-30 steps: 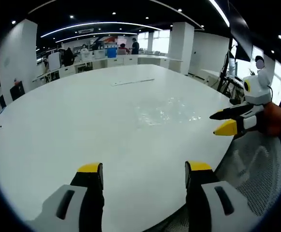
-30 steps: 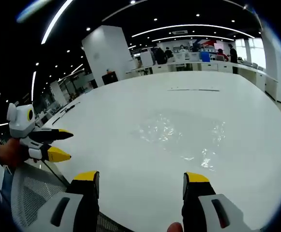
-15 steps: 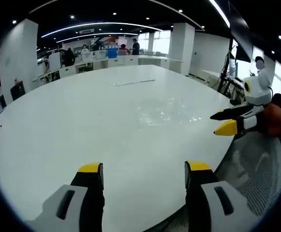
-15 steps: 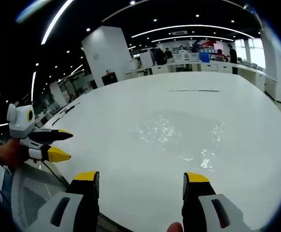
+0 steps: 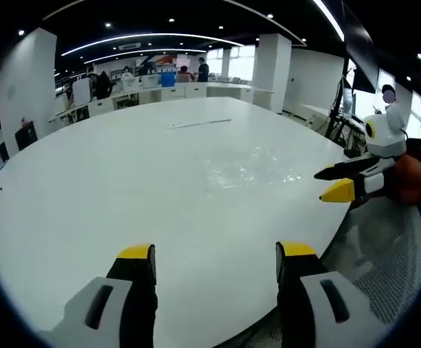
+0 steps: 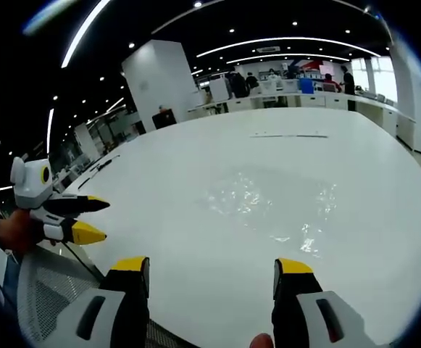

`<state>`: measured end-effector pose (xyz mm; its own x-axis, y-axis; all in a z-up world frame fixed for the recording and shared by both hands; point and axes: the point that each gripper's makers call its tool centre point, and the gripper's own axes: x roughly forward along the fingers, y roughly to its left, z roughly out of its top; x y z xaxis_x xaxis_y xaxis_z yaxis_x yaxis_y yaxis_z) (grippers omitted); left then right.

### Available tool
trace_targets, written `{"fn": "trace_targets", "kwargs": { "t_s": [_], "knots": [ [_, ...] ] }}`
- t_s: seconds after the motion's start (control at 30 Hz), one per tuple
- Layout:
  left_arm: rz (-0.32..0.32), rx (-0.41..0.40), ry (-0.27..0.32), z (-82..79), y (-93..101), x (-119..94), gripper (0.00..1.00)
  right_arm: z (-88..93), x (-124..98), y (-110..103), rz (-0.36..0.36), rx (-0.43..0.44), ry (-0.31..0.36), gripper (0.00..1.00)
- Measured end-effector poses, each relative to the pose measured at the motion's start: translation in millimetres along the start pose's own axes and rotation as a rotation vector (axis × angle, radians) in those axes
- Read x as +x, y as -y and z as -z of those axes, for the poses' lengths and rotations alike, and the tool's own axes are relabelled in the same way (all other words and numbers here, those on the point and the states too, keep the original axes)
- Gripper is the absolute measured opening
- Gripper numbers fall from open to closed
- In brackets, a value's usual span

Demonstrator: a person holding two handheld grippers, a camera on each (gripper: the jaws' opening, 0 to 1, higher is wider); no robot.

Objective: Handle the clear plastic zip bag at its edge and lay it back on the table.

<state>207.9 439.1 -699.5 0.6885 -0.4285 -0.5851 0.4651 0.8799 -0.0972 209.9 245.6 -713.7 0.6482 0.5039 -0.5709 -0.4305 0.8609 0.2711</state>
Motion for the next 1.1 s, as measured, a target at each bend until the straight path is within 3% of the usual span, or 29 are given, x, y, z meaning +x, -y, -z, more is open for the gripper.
{"fn": "trace_targets", "kwargs": {
  "t_s": [1.1],
  "knots": [
    [-0.001,-0.004,-0.002,0.6,-2.4,0.6,0.66,4.6,3.4,-8.9,-0.025,-0.034,-0.033,0.68]
  ]
}}
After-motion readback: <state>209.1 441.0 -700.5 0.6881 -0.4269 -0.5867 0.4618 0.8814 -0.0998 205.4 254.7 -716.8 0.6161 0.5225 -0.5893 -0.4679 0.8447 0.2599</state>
